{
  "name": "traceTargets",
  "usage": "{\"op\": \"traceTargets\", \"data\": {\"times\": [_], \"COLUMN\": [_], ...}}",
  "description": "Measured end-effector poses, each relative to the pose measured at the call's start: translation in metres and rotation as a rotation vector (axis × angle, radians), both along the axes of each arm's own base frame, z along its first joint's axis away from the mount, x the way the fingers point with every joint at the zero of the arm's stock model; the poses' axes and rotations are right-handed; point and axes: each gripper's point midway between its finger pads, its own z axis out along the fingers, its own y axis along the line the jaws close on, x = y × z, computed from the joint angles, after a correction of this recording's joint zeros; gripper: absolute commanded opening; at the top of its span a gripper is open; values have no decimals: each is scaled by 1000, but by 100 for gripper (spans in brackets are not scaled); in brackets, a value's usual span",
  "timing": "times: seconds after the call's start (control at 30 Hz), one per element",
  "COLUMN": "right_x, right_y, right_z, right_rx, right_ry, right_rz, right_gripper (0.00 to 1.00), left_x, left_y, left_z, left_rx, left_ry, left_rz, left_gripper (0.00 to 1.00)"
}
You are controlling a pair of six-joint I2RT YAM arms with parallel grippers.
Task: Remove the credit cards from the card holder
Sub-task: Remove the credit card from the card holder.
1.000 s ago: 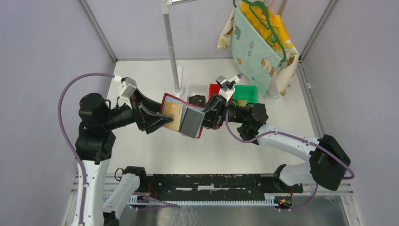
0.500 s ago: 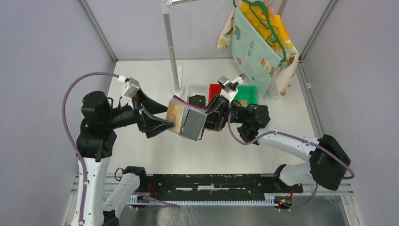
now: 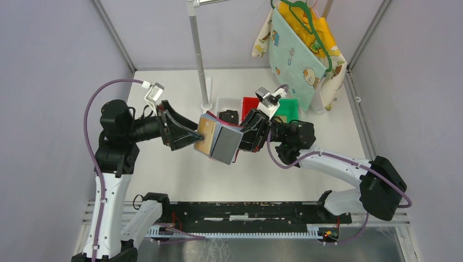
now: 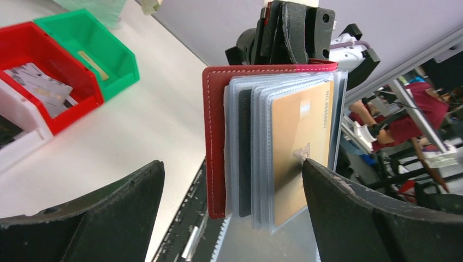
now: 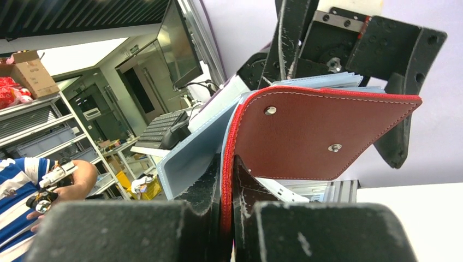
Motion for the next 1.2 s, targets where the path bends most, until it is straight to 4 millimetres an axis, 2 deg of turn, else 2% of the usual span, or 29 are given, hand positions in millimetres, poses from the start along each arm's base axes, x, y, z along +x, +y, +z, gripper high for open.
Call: {"op": "traceTargets", "data": {"times": [0.4,0.6,0.73,0.87,1.03,1.2], "right_x": [-6,-3,-1,-3,-6,-5], "right_y": [-5,-2,2,-1,-1,2], "right_z": [36,46,52,62,67,69], "right_rx": [96,137,159,190,199,201], "right_ry": [-60,-55,-39,-42,-33,-25], "right_rz": [29,61,93,113,134,139], "right_gripper": [0,0,0,0,0,0], "left_x": [-9,-16,-26,-34,-42,-40], "left_y": [-5,-6,-6,-5,-4,-4], "left_z": [20,44,67,81,87,88], "left_rx": [-101,-162,-182,-195,-202,-207], "left_ry": [171,201,164,130,116,122], "left_rz": [-33,-36,-43,-38,-41,-34], "left_gripper": [100,100,100,98,96,96]}}
